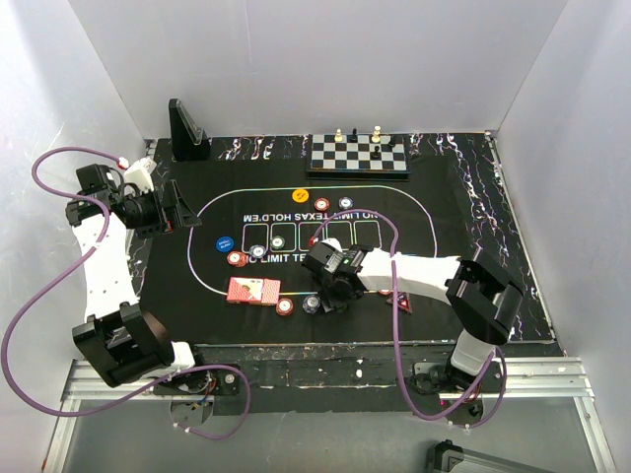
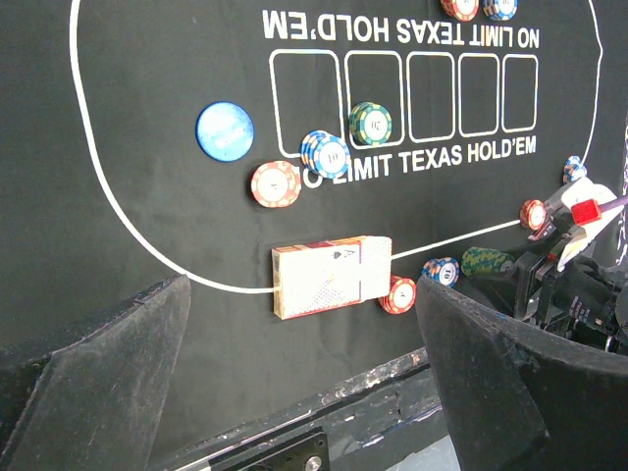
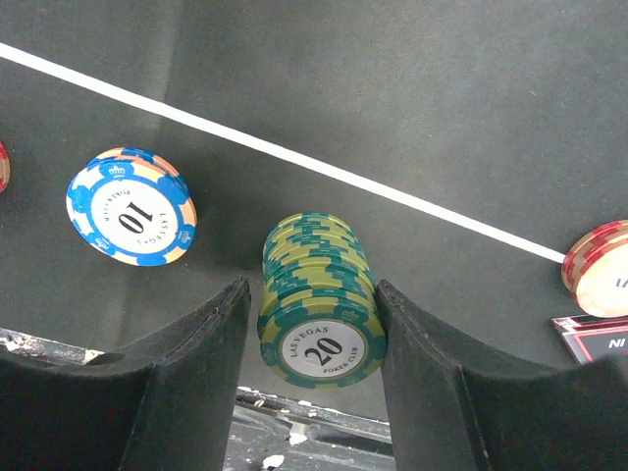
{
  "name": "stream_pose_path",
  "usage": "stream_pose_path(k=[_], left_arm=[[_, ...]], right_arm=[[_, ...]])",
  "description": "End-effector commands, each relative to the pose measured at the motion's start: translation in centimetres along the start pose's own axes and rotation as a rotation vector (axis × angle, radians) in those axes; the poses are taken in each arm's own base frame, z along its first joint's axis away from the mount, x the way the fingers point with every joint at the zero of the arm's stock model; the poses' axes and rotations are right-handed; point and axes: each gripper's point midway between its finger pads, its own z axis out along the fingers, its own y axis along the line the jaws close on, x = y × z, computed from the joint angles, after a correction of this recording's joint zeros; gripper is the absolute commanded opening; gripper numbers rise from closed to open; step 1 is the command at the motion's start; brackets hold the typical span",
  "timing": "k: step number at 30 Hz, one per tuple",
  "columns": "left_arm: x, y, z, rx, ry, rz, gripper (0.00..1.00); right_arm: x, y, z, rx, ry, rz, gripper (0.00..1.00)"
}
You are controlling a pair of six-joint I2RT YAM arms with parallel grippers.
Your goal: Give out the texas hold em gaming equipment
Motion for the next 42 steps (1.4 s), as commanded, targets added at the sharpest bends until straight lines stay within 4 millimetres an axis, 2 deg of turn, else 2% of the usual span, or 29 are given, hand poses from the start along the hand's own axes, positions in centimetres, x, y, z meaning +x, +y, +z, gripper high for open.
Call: stream_pose_path(k=[1,15,19,26,31,37,42], left_arm=[[-0.7,-0.9,-1.0,0.009,-0.039,0.022,1.0],[-0.4,-0.9,-0.9,0.013,-0.035,0.023,1.0],[-0.5,-0.9,-0.9,0.012,-0.036,0.024,1.0],[-0.5,-0.8,-0.9,0.01,-0.036,0.025,1.0],[-0.5,-0.7,-0.8,0.007,-0.033,0.028,1.0],[-0.5,-0.7,-0.9,0.007,-0.037,0.028,1.0],[-0.6,-0.7,-0.9,0.002,-0.038,0.031,1.0]], right_arm=[[-1.1,0.5,-1.2,-0.023,-0.046,0.018,0.59],[-1.6,0.4,-2.6,-0.025,-0.058,0.011,0.54],[-1.8,0.5,-2.6,-0.028,-0.065,0.011,0.49],[-1.4,0.5,-2.0,-0.026,-0.05,0.016,0.26],[-1.8,0.5,-2.8,-0.033,-0.07,0.022,0.01],[-4.8,-0.3,-5.5,-0.112,-0.141,0.081,0.01],[-8.8,-3.1,-7.8,-0.118,-0.23,0.138,0.01]])
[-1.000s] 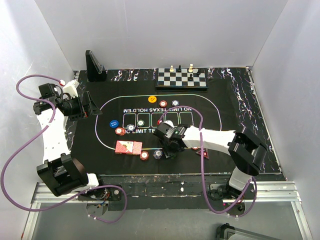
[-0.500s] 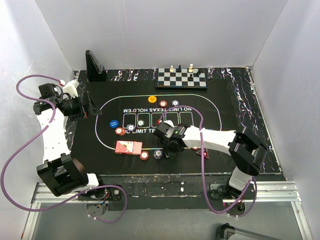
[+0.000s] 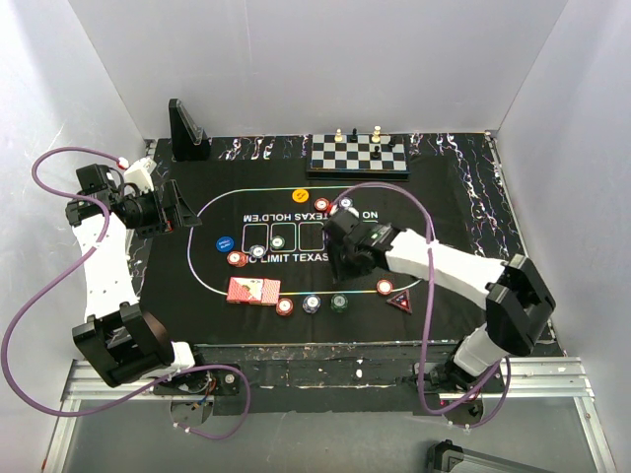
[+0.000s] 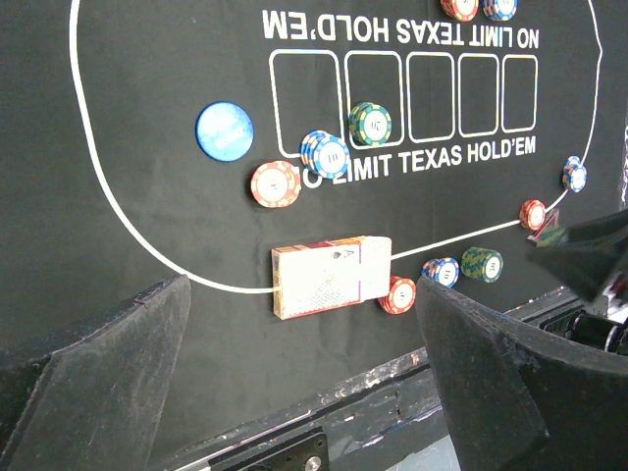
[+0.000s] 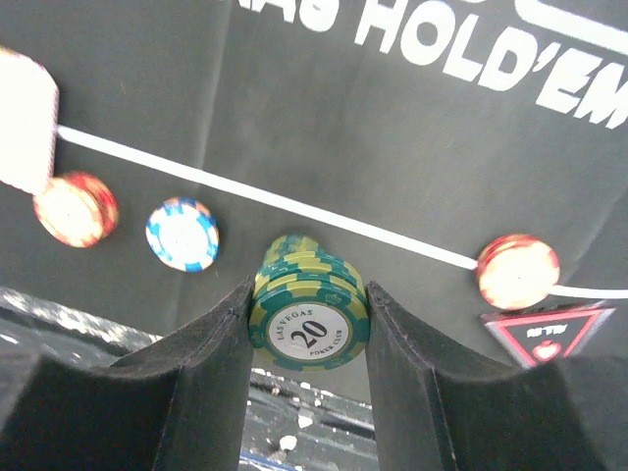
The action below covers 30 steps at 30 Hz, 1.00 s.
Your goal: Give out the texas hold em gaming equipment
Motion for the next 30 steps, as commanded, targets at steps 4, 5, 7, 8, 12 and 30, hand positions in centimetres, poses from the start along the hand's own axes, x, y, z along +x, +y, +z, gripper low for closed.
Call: stream_pose_path(k=[4,5,7,8,12,30], left_arm=[[-0.6,-0.6,-0.9,0.002,-0.035,0.033,1.0],[-0.6,-0.7,-0.9,0.002,-0.036,0.034,1.0],[-0.8,-0.5,-1.0,-0.006,-0.037,0.037,1.0],[-0.7,-0.5,-0.9,-0.004,-0.029,0.035,1.0],[-0.9,-0.3,-0.7,-0.001,-0.025,0.033,1.0],[-1.5,0.7,0.4,0.005,0.002,0.026,1.0]], right_arm=[[-9.1,-4.1,-3.0,0.007,-0.176,0.097,0.01],[-10.0,-5.3,-2.5,0.03,-0.179,0.119,0.01],[-11.7,-7.8,-1.3,0.079,-0.171,0.163,0.01],[-12.9,-9.0,-0.7,0.103,-0.175,0.185,0.01],[-15.9,-12.9,2.7,0.166,-0.144,0.249,0.01],[-22.4,-18.3,11.7,0.229,-0.094,0.327,0.01]])
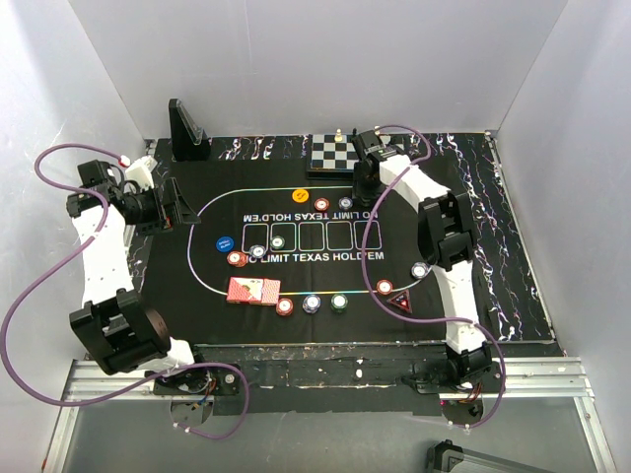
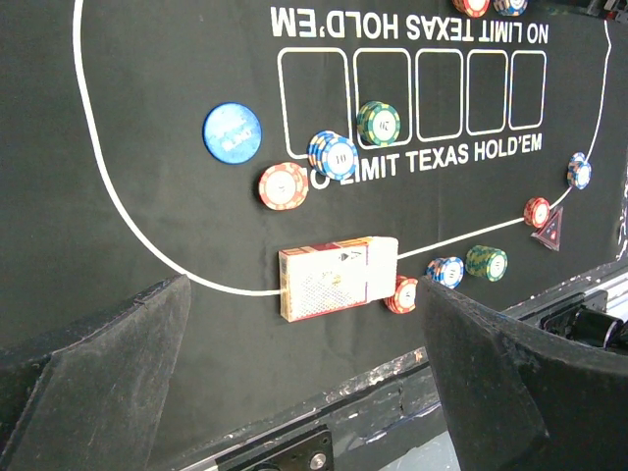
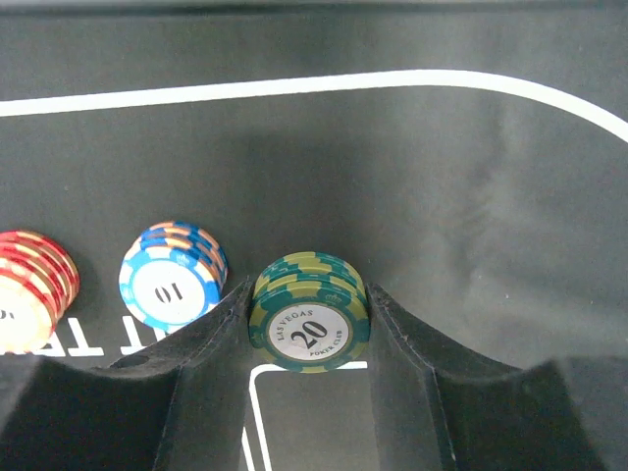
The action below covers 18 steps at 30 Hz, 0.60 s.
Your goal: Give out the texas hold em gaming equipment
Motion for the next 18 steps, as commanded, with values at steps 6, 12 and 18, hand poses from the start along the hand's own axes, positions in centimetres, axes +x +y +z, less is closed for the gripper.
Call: stream_pose_path(k=[6,12,18], left_arm=[[-0.9,-0.4,-0.8,-0.003,-0.034,0.041,1.0],[-0.8,-1.3,-1.7,0.003,-0.047,0.056,1.0],[-0.4,-1.9,-2.5,-0.002,-0.059,0.069,1.0]], right_arm=[[-1.4,-1.1,0.5,0.023,0.015,0.013,0.3],[-1.0,-1.1,-0.6,0.02,0.036,0.014,0.77],[-2.7,-0.9,-5.4,-0.018,-0.03,0.022,0.85]])
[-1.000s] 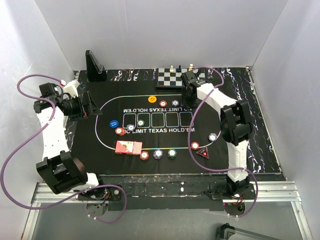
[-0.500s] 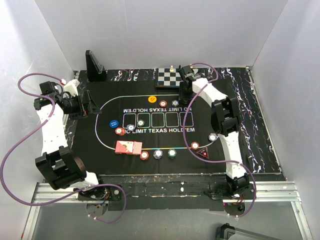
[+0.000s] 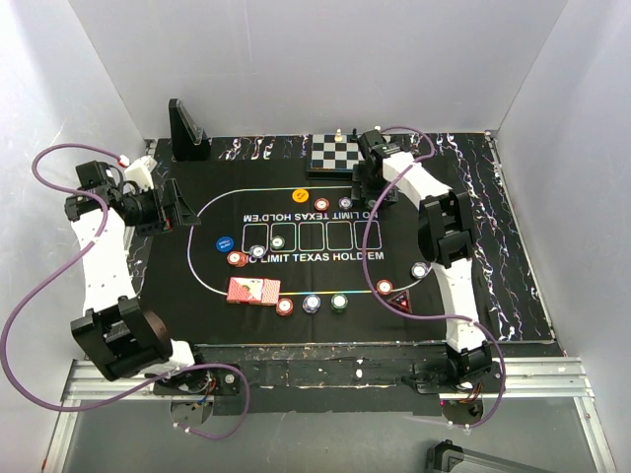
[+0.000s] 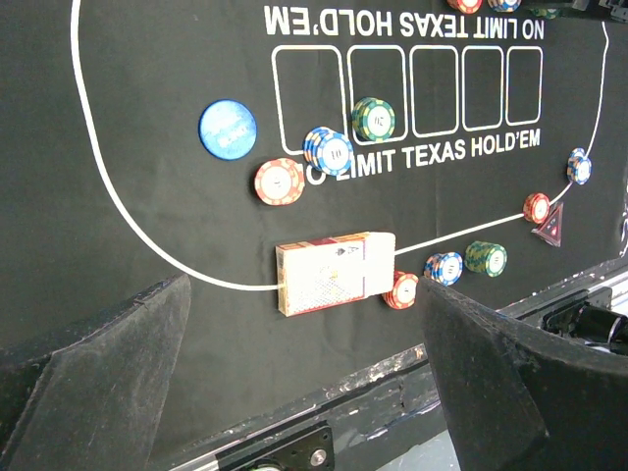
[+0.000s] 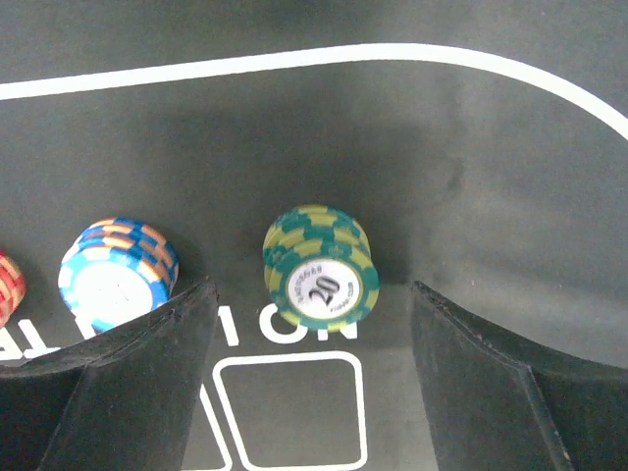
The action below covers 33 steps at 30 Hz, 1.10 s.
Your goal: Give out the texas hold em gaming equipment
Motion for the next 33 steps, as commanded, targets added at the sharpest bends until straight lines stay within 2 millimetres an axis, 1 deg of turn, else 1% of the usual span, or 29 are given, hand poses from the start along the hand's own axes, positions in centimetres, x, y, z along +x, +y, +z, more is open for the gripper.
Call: stream_pose_path(k=[1,3,5,6,8,10,11,12,13,14,15,16,17,19,20,21,23,25,28,30,33], left_arm=[[-0.6,-1.7,-2.1,-0.001,-0.058,0.061,1.0],[-0.5,-1.9,-2.5,-0.002,-0.065,0.065,1.0],[-0.6,-2.1,-2.6,-0.001,-0.071,0.07,1.0],[-0.5,-2.3,-2.7,0.002,-0.072,0.072,1.0],[-0.4,-2.4,-2.7,0.007,-0.07,0.062,1.0],[-0.4,-2.4,-2.6,0.012,-0.071,0.061,1.0],[-0.3,-2.4,-2.6,0.011,-0.072,0.058,1.0],[-0.3,-2.3,-2.5,0.01,-0.073,0.058,1.0],[-0.2,-2.3,-2.5,0.008,-0.072,0.058,1.0],[-0.1,-2.3,-2.4,0.008,-0.069,0.058,1.0],[0.0,-2.1,-2.4,0.001,-0.067,0.059,1.0],[0.1,-2.0,-2.4,0.001,-0.062,0.059,1.0],[0.3,-2.1,-2.4,0.002,-0.059,0.061,1.0],[0.5,-2.1,-2.4,0.004,-0.059,0.068,1.0],[0.5,-2.3,-2.4,0.01,-0.06,0.072,1.0],[0.6,-2.4,-2.5,0.012,-0.06,0.077,1.0],[0.7,-2.5,-2.6,0.014,-0.063,0.077,1.0],[0.7,-2.6,-2.6,0.019,-0.063,0.078,1.0],[0.7,-2.7,-2.8,0.02,-0.065,0.081,1.0],[0.7,-2.8,-2.8,0.021,-0.064,0.083,1.0],[0.7,-2.8,-2.9,0.021,-0.065,0.089,1.0]], right_arm=[[-3.0,0.6,-7.6,-0.068,-0.117,0.009,0.85],[-3.0,1.1,-10.6,-0.09,-0.161,-0.004,0.86],[-2.1,1.9,-13.3,-0.111,-0.194,-0.035,0.86],[-1.1,2.5,-14.6,-0.127,-0.202,-0.062,0.86],[1.7,3.9,-16.5,-0.154,-0.204,-0.122,0.86],[5.6,5.4,-17.7,-0.178,-0.187,-0.192,0.87],[7.9,6.1,-18.1,-0.188,-0.175,-0.236,0.88],[10.4,7.0,-19.0,-0.207,-0.167,-0.276,0.89],[12.5,7.0,-18.5,-0.21,-0.131,-0.289,0.89],[15.1,7.7,-19.1,-0.242,-0.116,-0.321,0.89],[16.9,8.1,-19.2,-0.256,-0.101,-0.326,0.89],[18.8,8.1,-18.8,-0.265,-0.076,-0.339,0.89],[20.7,8.6,-19.0,-0.279,-0.066,-0.365,0.89],[23.4,8.4,-18.5,-0.263,-0.034,-0.381,0.89],[24.2,8.4,-18.3,-0.254,-0.024,-0.385,0.9],[24.9,8.2,-18.0,-0.233,-0.017,-0.392,0.9],[25.7,8.0,-17.3,-0.198,-0.011,-0.396,0.9],[26.4,8.2,-16.7,-0.196,0.0,-0.4,0.9],[27.0,8.6,-15.8,-0.19,0.015,-0.402,0.91],[27.4,8.9,-15.1,-0.19,0.026,-0.405,0.88],[27.8,9.2,-14.0,-0.185,0.04,-0.41,0.87]])
